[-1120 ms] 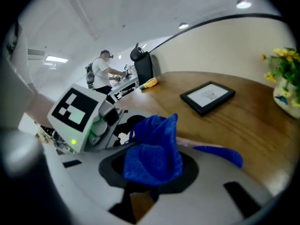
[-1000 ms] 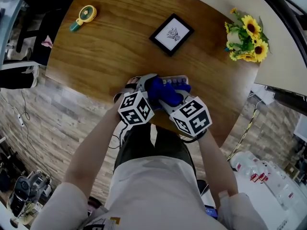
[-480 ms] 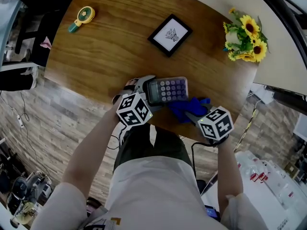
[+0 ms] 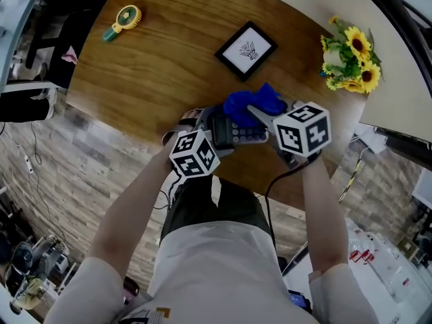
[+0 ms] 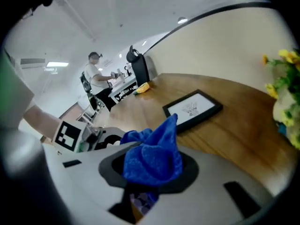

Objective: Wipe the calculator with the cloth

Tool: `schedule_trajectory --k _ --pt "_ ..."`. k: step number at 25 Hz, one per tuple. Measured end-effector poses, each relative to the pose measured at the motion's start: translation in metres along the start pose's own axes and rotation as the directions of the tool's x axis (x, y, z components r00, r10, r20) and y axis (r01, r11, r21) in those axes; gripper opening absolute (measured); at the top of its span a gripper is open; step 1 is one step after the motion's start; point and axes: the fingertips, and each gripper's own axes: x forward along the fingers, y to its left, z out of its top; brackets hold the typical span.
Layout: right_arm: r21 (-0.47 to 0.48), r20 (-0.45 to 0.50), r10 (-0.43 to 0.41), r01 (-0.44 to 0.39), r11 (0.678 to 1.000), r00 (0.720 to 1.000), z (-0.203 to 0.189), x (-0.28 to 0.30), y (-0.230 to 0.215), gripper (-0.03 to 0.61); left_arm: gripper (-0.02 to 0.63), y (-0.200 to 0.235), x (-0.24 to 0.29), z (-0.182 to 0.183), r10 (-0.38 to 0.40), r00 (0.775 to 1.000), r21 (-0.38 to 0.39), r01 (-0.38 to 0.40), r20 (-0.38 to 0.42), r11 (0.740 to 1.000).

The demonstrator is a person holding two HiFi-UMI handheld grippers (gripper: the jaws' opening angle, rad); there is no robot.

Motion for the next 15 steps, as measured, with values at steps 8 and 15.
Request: schedule_trajectory --k 8,15 --pt "-0.230 -0.227 -0.002 -0.052 0.972 0.974 -0.009 0.057 0.007 0.115 0.472 0.001 0.000 0.000 0.011 1.000 -0.003 -0.011 -0.020 1.000" --pt "-0.198 -0.219 -0.002 -0.043 0.979 0.976 -0.017 0.046 -0.012 0.114 0.472 0.000 0.001 -0.001 0.028 0.998 -0.027 -0.030 -0.056 0.999"
